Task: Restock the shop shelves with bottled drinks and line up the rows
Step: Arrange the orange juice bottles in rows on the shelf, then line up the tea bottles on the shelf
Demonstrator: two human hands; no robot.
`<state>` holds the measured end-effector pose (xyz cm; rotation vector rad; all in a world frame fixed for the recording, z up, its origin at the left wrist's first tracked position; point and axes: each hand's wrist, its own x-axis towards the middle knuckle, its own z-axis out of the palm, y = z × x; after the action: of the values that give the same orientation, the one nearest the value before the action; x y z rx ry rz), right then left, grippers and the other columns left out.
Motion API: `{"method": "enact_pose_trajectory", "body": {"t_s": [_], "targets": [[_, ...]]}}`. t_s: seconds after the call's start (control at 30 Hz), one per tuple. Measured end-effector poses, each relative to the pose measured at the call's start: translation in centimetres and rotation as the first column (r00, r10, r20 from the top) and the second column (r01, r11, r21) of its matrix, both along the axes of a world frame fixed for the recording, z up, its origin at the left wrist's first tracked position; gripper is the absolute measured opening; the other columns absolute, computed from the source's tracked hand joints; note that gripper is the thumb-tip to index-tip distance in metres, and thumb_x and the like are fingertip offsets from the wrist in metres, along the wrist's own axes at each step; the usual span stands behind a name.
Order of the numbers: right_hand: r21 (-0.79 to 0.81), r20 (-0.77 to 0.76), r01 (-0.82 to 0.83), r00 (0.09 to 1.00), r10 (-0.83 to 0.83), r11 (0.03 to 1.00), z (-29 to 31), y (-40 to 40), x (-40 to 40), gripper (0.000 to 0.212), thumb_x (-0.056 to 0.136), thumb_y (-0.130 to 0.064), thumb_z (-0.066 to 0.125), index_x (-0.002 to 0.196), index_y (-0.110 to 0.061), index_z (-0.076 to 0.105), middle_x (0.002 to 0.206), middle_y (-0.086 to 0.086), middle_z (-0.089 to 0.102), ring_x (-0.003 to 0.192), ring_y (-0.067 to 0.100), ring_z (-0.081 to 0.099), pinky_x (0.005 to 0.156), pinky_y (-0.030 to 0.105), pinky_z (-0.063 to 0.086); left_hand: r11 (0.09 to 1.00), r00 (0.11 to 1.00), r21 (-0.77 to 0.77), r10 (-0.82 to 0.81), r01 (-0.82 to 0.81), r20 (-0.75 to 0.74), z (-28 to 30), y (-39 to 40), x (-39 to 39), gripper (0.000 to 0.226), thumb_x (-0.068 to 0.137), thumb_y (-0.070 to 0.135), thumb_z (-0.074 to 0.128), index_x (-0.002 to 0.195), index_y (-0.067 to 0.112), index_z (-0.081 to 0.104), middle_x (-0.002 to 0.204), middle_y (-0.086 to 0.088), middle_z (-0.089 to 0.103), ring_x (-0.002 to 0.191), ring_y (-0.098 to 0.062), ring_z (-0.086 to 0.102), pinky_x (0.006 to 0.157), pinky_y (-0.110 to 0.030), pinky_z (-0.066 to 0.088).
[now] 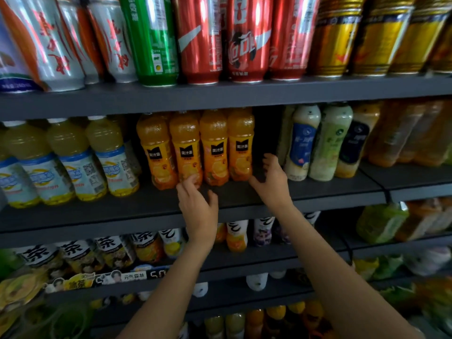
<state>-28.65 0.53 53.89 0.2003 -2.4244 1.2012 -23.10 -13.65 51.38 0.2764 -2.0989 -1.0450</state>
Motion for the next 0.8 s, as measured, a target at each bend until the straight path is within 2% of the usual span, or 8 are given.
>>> {"method": "enact_pose_trajectory", "body": {"t_s": [0.13, 0.2, 0.33, 0.5, 0.67, 0.8], "targets": [[0.104, -0.079, 0.088, 0.994, -0.08, 0.991, 1.4, 5.2, 1.9, 0.053, 0.083, -0.015, 0.067, 0.127, 0.0, 0.04, 0.124, 0.017, 0.05, 0.116, 0.029, 0.048, 0.089, 0.029, 0.039, 0.985, 0.984, -0.004, -0.174, 0.174, 0.028, 0.3, 3.7, 0.0, 0.04, 0.084, 0.002, 0.057, 0.122, 0.007, 0.043, 0.119, -0.009, 0.045, 0.11, -0.022, 0.048, 0.094, -0.039, 0.043], [0.11, -0.03, 0.138, 0.99, -0.135, 0.984, 1.9, 8.0, 2.0, 0.054, 0.083, -0.016, 0.067, 0.127, 0.0, 0.04, 0.123, 0.017, 0.05, 0.115, 0.032, 0.047, 0.085, 0.032, 0.04, 0.971, 0.97, -0.014, -0.238, 0.239, 0.041, 0.7, 5.4, -0.4, 0.043, 0.084, 0.003, 0.057, 0.124, 0.008, 0.042, 0.121, -0.009, 0.045, 0.113, -0.022, 0.048, 0.096, -0.04, 0.042], [0.159, 0.104, 0.217, 0.967, -0.234, 0.963, 1.4, 11.6, 2.5, 0.058, 0.084, -0.023, 0.067, 0.129, -0.002, 0.038, 0.13, 0.017, 0.044, 0.122, 0.032, 0.041, 0.094, 0.037, 0.037, 0.949, 0.953, -0.083, -0.3, 0.303, 0.052, 1.3, 8.1, -0.8, 0.043, 0.085, 0.006, 0.056, 0.126, 0.007, 0.042, 0.123, -0.01, 0.046, 0.115, -0.023, 0.046, 0.097, -0.036, 0.041], [0.167, 0.203, 0.237, 0.942, -0.269, 0.957, 1.1, 14.6, 3.3, 0.056, 0.087, -0.023, 0.063, 0.132, -0.004, 0.035, 0.132, 0.017, 0.038, 0.123, 0.035, 0.037, 0.1, 0.041, 0.036, 0.918, 0.925, -0.114, -0.376, 0.379, 0.048, 1.6, 11.2, -0.8, 0.041, 0.086, 0.005, 0.054, 0.125, 0.007, 0.043, 0.119, -0.007, 0.046, 0.109, -0.019, 0.048, 0.091, -0.033, 0.043], [0.146, 0.244, 0.286, 0.918, -0.314, 0.947, 2.0, 19.8, 3.3, 0.051, 0.088, -0.02, 0.061, 0.131, -0.003, 0.037, 0.134, 0.018, 0.037, 0.122, 0.037, 0.04, 0.1, 0.041, 0.036, 0.888, 0.894, -0.111, -0.445, 0.447, 0.04, 2.4, 15.0, -0.8, 0.039, 0.086, 0.004, 0.052, 0.123, 0.009, 0.043, 0.115, -0.002, 0.051, 0.101, -0.013, 0.052, 0.083, -0.022, 0.04], [0.096, 0.278, 0.341, 0.893, -0.354, 0.935, 2.3, 25.4, 2.9, 0.051, 0.089, -0.02, 0.06, 0.13, -0.001, 0.037, 0.133, 0.02, 0.037, 0.121, 0.039, 0.04, 0.098, 0.042, 0.037, 0.887, 0.893, -0.106, -0.448, 0.45, 0.044, 2.9, 20.3, -1.5, 0.038, 0.087, 0.005, 0.053, 0.123, 0.012, 0.043, 0.111, -0.001, 0.055, 0.099, -0.015, 0.055, 0.087, -0.031, 0.047]]}}
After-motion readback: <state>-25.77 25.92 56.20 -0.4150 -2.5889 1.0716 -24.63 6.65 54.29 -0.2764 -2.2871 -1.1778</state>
